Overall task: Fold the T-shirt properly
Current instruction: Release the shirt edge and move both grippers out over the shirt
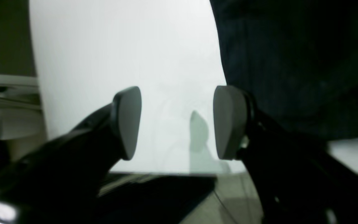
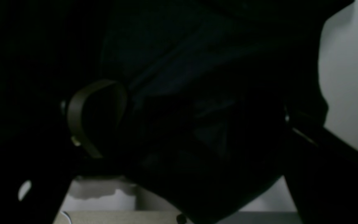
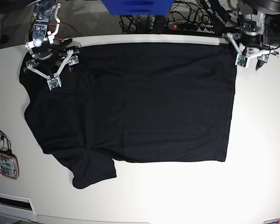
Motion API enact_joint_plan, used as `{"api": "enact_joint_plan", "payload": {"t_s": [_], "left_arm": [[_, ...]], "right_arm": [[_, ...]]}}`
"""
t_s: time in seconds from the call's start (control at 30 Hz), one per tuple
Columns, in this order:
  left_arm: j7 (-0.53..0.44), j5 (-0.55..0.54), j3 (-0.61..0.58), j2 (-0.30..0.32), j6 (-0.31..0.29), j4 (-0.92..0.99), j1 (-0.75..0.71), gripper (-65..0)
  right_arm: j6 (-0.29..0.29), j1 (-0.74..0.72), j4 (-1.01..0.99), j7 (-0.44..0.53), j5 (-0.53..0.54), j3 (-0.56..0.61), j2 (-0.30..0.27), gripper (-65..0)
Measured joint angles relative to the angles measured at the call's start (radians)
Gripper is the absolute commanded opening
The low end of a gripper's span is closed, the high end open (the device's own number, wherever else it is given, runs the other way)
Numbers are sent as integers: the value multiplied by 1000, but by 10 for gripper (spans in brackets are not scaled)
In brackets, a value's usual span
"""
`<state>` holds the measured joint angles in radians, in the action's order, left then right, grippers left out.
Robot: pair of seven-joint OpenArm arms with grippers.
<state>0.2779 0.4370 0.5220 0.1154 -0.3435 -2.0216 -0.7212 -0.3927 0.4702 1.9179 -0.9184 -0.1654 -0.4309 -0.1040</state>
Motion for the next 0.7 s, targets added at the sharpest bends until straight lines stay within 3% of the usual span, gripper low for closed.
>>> {"api": "enact_joint_plan", "payload": {"t_s": [0.37,0.5,0.7], "left_arm": [[-7,20,-17,-18,27,-6,76,-313],[-4,19,-42,-18,23,-6,109,-313],[-7,21,-100,-23,19,-6,159,-313]], "right_arm": [[0,0,6,11,0,0,-3,-54],[-2,-2,6,142,0,0,-44,-54],[-2,-35,6,260,1,0,-36,-54]]}}
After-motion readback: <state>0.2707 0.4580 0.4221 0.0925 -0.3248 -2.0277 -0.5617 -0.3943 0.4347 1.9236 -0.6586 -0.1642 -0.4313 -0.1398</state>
